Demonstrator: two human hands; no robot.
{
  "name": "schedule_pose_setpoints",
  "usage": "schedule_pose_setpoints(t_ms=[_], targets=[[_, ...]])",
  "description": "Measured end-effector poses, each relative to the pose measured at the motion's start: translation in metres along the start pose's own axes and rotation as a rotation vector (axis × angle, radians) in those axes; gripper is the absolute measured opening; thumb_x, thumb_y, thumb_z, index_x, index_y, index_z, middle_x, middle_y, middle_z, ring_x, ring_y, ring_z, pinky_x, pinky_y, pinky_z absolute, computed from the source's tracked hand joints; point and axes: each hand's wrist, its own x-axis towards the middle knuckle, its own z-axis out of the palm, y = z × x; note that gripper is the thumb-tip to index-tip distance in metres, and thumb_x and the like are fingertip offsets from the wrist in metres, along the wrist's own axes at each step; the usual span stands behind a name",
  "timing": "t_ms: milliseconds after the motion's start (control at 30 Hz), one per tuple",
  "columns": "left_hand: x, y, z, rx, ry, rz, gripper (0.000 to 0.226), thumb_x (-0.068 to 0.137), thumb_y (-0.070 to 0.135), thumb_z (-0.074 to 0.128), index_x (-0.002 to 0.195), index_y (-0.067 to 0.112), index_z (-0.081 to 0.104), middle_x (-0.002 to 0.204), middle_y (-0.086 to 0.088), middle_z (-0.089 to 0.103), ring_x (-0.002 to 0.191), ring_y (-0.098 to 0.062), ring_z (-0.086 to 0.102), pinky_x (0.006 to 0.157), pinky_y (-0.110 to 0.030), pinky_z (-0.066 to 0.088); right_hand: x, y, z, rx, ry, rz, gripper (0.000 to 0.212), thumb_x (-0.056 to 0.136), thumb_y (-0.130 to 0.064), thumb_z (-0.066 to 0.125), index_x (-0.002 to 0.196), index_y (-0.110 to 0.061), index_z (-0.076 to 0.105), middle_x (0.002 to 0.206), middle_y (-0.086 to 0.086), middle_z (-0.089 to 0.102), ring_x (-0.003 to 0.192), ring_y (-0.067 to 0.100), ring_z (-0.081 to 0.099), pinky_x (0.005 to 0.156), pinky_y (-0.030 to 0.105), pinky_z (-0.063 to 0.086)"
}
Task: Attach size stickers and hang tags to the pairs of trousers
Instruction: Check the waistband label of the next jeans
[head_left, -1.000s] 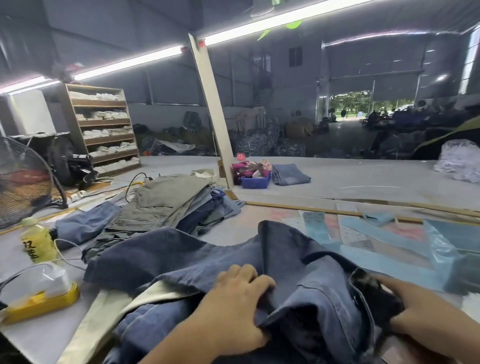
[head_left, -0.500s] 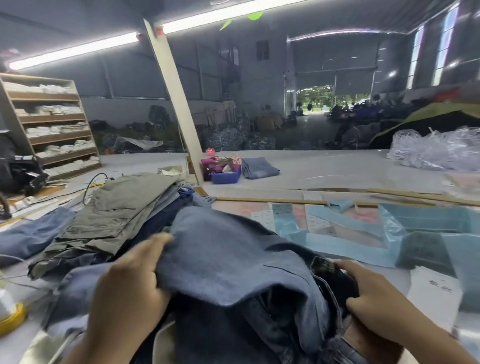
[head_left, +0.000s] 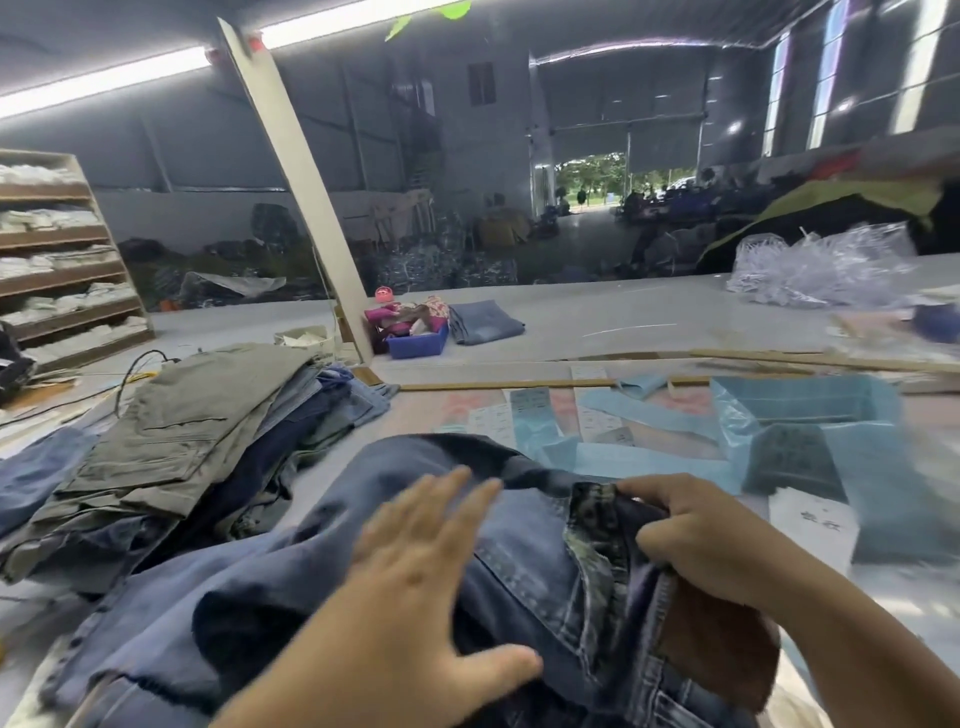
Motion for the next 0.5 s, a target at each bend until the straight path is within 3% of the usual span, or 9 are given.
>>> schedule_pose_setpoints(t_ms=[67, 133, 200, 267, 333, 400, 467, 500], targets=[[0.014, 0.016, 0.034, 0.072, 0.001, 0.061, 0.095, 0.069, 0.085, 0.044, 0.147, 0.054, -0.001, 0.156, 0.032, -0.001, 0.143, 0.003, -0.006, 0.115, -0.027, 0.004, -0.004, 0.002, 0.003, 0.024, -0.015, -0.018, 0.041, 0.052, -0.023, 0.050, 0.087, -0.031, 0.070, 0.078, -0.011, 0.071, 0.075, 0.011, 0.064, 0.067, 0.030, 0.051], [0.025, 0.022, 0.058, 0.245, -0.014, 0.048, 0.075, 0.079, 0.069, 0.045, 0.145, 0.040, 0.023, 0.153, 0.017, 0.021, 0.138, -0.012, 0.018, 0.107, -0.036, 0.023, -0.009, 0.009, 0.003, 0.066, 0.014, -0.001, 0.039, 0.058, -0.025, 0.053, 0.089, -0.042, 0.068, 0.086, -0.018, 0.070, 0.081, 0.003, 0.063, 0.071, 0.022, 0.048], [0.032, 0.019, 0.067, 0.286, -0.013, -0.028, 0.066, 0.079, 0.063, 0.039, 0.141, 0.039, 0.032, 0.148, 0.017, 0.029, 0.133, -0.017, 0.028, 0.099, -0.037, 0.029, -0.017, 0.022, 0.000, 0.068, 0.061, 0.088, 0.042, 0.067, -0.028, 0.059, 0.105, -0.043, 0.063, 0.105, -0.018, 0.067, 0.093, 0.001, 0.060, 0.080, 0.019, 0.046], [0.032, 0.015, 0.070, 0.228, -0.018, -0.045, 0.064, 0.078, 0.062, 0.037, 0.139, 0.042, 0.035, 0.146, 0.021, 0.030, 0.132, -0.014, 0.029, 0.099, -0.036, 0.030, -0.029, 0.035, -0.005, 0.111, 0.047, 0.235, 0.049, 0.068, -0.031, 0.068, 0.116, -0.033, 0.062, 0.108, -0.007, 0.066, 0.095, 0.011, 0.062, 0.081, 0.027, 0.050], [0.031, 0.019, 0.067, 0.108, 0.007, -0.009, 0.056, 0.082, 0.053, 0.047, 0.137, 0.043, 0.042, 0.145, 0.024, 0.032, 0.135, -0.009, 0.027, 0.108, -0.035, 0.028, -0.045, 0.042, -0.010, 0.243, -0.035, 0.351, 0.047, 0.058, -0.036, 0.069, 0.104, -0.027, 0.064, 0.097, 0.003, 0.068, 0.081, 0.019, 0.066, 0.060, 0.031, 0.053], [0.027, 0.033, 0.059, -0.182, 0.153, 0.010, 0.045, 0.079, 0.033, 0.053, 0.123, 0.042, 0.058, 0.136, 0.031, 0.041, 0.133, 0.000, 0.033, 0.113, -0.029, 0.026, -0.057, 0.043, -0.011, 0.402, -0.047, 0.372, 0.044, 0.054, -0.032, 0.071, 0.096, -0.022, 0.066, 0.087, 0.011, 0.069, 0.061, 0.021, 0.064, 0.044, 0.027, 0.047], [0.022, 0.058, 0.048, -0.453, 0.329, 0.039, 0.035, 0.074, 0.029, 0.051, 0.104, 0.039, 0.066, 0.118, 0.033, 0.053, 0.123, 0.005, 0.043, 0.103, -0.014, 0.032, -0.065, 0.041, -0.006, 0.593, 0.039, 0.343, 0.045, 0.054, -0.023, 0.074, 0.098, -0.016, 0.068, 0.077, 0.016, 0.067, 0.049, 0.021, 0.056, 0.039, 0.026, 0.041], [0.021, 0.075, 0.045, -0.489, 0.335, 0.078, 0.029, 0.075, 0.036, 0.053, 0.101, 0.038, 0.065, 0.110, 0.031, 0.057, 0.116, 0.005, 0.049, 0.095, -0.010, 0.036, -0.066, 0.038, -0.002, 0.677, 0.089, 0.326, 0.047, 0.053, -0.020, 0.074, 0.099, -0.013, 0.068, 0.077, 0.018, 0.066, 0.049, 0.022, 0.056, 0.038, 0.026, 0.041]])
